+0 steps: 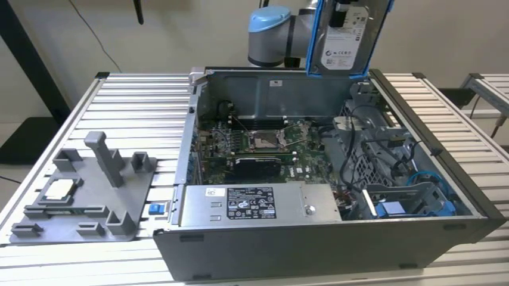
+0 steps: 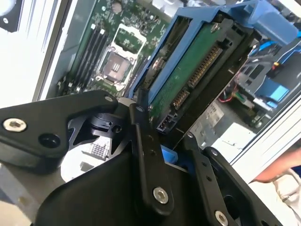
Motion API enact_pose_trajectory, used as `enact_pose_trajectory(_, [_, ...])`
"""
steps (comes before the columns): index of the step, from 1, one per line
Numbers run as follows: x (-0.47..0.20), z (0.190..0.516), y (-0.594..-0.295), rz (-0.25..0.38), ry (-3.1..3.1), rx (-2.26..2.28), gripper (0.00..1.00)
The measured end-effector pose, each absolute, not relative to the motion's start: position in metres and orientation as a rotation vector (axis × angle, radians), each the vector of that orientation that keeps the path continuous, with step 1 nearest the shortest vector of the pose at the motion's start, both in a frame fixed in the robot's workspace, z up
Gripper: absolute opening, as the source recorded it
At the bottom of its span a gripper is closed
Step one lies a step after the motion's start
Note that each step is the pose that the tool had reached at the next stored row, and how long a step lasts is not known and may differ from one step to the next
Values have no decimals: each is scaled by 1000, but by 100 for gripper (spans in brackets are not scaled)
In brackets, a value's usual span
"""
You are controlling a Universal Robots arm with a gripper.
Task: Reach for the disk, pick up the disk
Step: 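Pick up the disk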
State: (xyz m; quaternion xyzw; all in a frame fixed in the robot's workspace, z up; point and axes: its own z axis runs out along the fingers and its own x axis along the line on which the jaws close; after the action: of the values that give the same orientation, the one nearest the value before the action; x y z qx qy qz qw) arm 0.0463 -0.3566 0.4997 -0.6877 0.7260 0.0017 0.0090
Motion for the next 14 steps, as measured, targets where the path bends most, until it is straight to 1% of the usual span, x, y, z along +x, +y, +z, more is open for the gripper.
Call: enact_pose_trajectory(14, [106,499,-357,6,2267,-2148,0])
